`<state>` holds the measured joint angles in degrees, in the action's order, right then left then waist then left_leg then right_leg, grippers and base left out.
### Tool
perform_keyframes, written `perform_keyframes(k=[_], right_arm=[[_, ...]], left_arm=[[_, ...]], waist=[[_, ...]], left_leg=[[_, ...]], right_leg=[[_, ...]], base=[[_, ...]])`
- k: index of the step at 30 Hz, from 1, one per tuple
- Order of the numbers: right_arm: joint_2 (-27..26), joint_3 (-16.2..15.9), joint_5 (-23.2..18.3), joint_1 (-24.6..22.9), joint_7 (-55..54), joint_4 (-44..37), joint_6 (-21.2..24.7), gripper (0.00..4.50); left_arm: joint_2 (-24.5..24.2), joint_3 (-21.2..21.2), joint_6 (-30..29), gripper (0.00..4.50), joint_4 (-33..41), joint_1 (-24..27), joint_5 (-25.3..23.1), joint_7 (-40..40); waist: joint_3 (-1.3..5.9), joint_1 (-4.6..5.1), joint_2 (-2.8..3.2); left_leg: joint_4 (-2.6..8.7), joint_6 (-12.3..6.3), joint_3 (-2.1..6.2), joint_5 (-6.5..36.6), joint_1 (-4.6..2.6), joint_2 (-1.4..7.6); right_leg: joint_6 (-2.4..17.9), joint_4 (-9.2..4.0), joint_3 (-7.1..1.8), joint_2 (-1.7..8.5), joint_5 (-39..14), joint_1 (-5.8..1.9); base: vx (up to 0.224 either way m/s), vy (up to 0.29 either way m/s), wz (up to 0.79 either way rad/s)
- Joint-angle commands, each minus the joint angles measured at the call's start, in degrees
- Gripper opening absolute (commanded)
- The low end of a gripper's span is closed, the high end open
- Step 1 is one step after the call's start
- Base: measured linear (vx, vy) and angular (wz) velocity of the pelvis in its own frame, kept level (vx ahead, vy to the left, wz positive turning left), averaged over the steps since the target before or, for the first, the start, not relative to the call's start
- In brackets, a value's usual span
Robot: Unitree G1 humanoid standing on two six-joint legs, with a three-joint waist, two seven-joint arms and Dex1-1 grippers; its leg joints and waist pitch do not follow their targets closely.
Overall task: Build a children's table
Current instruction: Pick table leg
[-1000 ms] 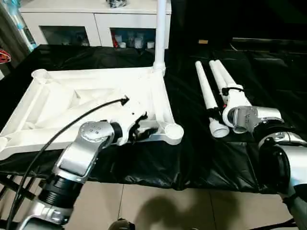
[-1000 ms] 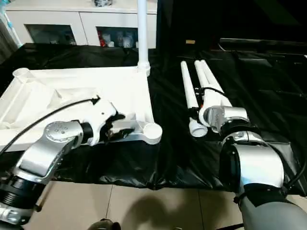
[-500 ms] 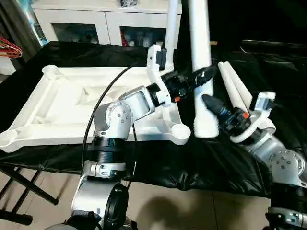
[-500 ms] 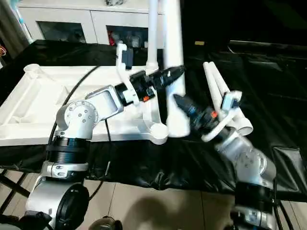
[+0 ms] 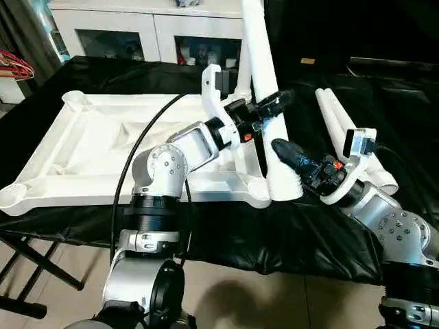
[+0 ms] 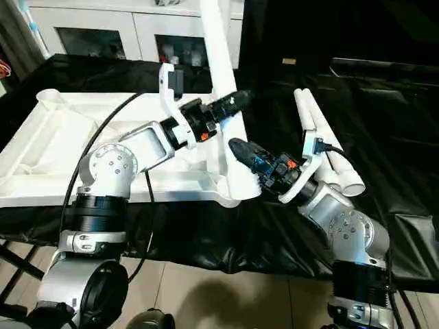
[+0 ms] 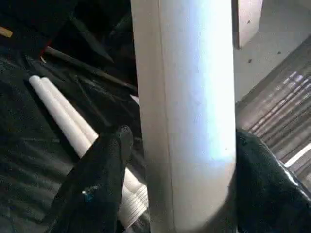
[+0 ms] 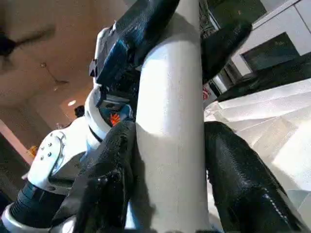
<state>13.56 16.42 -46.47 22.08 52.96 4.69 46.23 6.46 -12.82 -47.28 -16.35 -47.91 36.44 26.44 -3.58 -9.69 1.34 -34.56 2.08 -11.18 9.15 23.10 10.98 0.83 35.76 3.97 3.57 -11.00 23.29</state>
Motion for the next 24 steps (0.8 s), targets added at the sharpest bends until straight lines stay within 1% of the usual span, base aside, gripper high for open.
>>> perform_keyframes(k=[1,2,4,5,7,12,14,16,17,18,19,20,21,22,24], right_arm=[[0.33,-0.07,-0.94,1.13,0.18,-0.87,0.4,1.85],[0.46,-0.25,-1.0,1.22,0.15,-0.76,0.47,1.85],[0.57,-0.59,-0.91,1.23,0.01,-0.77,0.36,1.85],[0.59,-0.71,-0.78,1.25,-0.08,-0.75,0.25,1.85],[0.75,-0.94,-0.56,1.4,-0.35,-0.46,-0.06,1.85],[1.22,-1.45,-0.14,1.62,-0.49,-0.2,-0.4,1.85],[1.66,-1.89,0.29,1.73,-0.45,-0.18,-0.55,1.85],[2.09,-2.54,1.31,1.84,-0.68,0.0,-1.28,1.85],[2.35,-2.96,1.91,1.95,-0.81,0.22,-1.6,1.85],[2.92,-3.79,2.58,2.29,-0.57,0.82,-1.46,2.2],[3.1,-4.06,2.86,2.39,-0.59,0.97,-1.43,2.41],[3.45,-4.6,3.42,2.6,-0.62,1.27,-1.36,2.41],[3.95,-5.44,4.51,3.07,-0.85,1.96,-1.44,2.54],[4.33,-5.97,4.9,3.35,-0.58,2.35,-1.32,2.56],[5.78,-7.52,5.74,4.52,0.5,3.2,-0.46,2.79]], left_arm=[[-0.11,-0.63,0.52,2.67,-0.07,-1.35,0.19,-1.05],[-0.09,-0.45,0.77,2.67,-0.06,-1.37,0.1,-1.25],[-0.02,-0.25,0.85,2.47,0.07,-1.28,0.2,-1.22],[0.1,-0.36,1.39,2.47,0.09,-1.27,0.02,-1.61],[0.2,-0.64,1.66,2.3,-0.05,-1.42,0.4,-2.2],[-0.65,0.66,1.66,2.0,0.05,-1.58,-0.45,-1.69],[-0.97,1.67,1.86,1.99,0.21,-1.61,-0.94,-1.12],[-1.11,2.35,2.21,1.94,0.39,-1.67,-1.16,-0.82],[-1.18,2.68,2.61,1.94,0.48,-1.7,-1.41,-0.99],[-1.59,3.72,2.84,1.93,0.91,-1.62,-1.82,-0.38],[-1.71,4.03,2.98,1.93,1.01,-1.58,-2.03,-0.24],[-1.95,4.66,3.27,1.93,1.2,-1.51,-2.46,0.05],[-2.35,5.7,3.64,1.92,1.41,-1.42,-3.18,0.58],[-2.64,6.44,4.03,1.91,1.54,-1.34,-3.66,1.15],[-3.38,8.42,5.61,1.9,2.31,-1.16,-4.95,2.85]], waist=[[4.6,0.03,-1.73],[4.62,0.0,-1.79],[4.6,0.01,-1.72],[4.6,0.0,-1.69],[4.59,0.02,-1.75],[4.63,0.04,-1.74],[4.63,0.04,-1.72],[4.63,0.04,-1.88],[4.62,0.05,-1.86],[4.64,0.07,-1.8],[4.64,0.07,-1.8],[4.62,0.05,-1.76],[4.62,0.1,-1.76],[4.66,0.15,-1.77],[4.68,0.11,-1.76]], left_leg=[[3.21,-2.81,1.32,5.56,-1.21,2.14],[3.23,-2.83,1.35,5.46,-1.21,2.17],[3.24,-2.85,1.35,5.29,-1.15,2.16],[3.23,-2.83,1.35,5.38,-1.21,2.17],[3.25,-2.67,1.36,5.58,-1.21,2.19],[3.21,-2.7,1.34,5.26,-1.21,2.17],[3.19,-2.77,1.34,5.12,-1.21,2.17],[3.19,-2.68,1.3,5.01,-1.24,2.17],[3.19,-2.65,1.3,4.97,-1.22,2.17],[3.19,-2.55,1.34,5.07,-1.25,2.17],[3.19,-2.55,1.34,5.07,-1.25,2.17],[3.19,-2.48,1.33,5.08,-1.25,2.17],[3.21,-2.45,1.36,4.99,-1.2,2.16],[3.19,-2.34,1.35,4.93,-1.24,2.18],[3.17,-2.38,1.34,4.75,-1.26,2.2]], right_leg=[[7.31,-5.13,-2.58,5.05,-12.95,-3.06],[7.3,-5.08,-2.57,5.08,-12.87,-3.07],[7.23,-5.06,-2.57,5.07,-12.78,-3.06],[7.22,-5.1,-2.56,5.08,-12.9,-3.02],[7.17,-5.11,-2.57,5.11,-13.0,-3.08],[7.34,-4.98,-2.59,5.01,-12.18,-3.06],[7.42,-4.97,-2.6,5.03,-11.96,-3.05],[7.22,-4.96,-2.62,5.01,-12.08,-3.06],[7.2,-4.94,-2.62,5.02,-12.05,-3.08],[7.14,-4.94,-2.59,5.04,-12.19,-3.1],[7.14,-4.94,-2.59,5.04,-12.19,-3.1],[7.02,-4.96,-2.62,5.0,-12.21,-3.07],[6.95,-4.9,-2.63,4.95,-12.07,-3.09],[6.82,-4.89,-2.62,4.94,-12.0,-3.1],[6.98,-4.89,-2.67,5.0,-11.67,-3.13]], base=[[0.0,0.0,0.0],[0.0,0.0,0.0],[0.0,0.0,0.0],[0.0,0.0,0.0],[0.0,0.0,0.0],[0.0,0.0,0.0],[0.0,0.0,0.0],[0.0,0.0,0.0],[0.0,0.0,0.0],[0.0,0.0,0.0],[0.0,0.0,0.0],[0.0,0.0,0.0],[0.0,0.0,0.0],[0.0,0.0,0.0],[0.0,0.0,0.0]])
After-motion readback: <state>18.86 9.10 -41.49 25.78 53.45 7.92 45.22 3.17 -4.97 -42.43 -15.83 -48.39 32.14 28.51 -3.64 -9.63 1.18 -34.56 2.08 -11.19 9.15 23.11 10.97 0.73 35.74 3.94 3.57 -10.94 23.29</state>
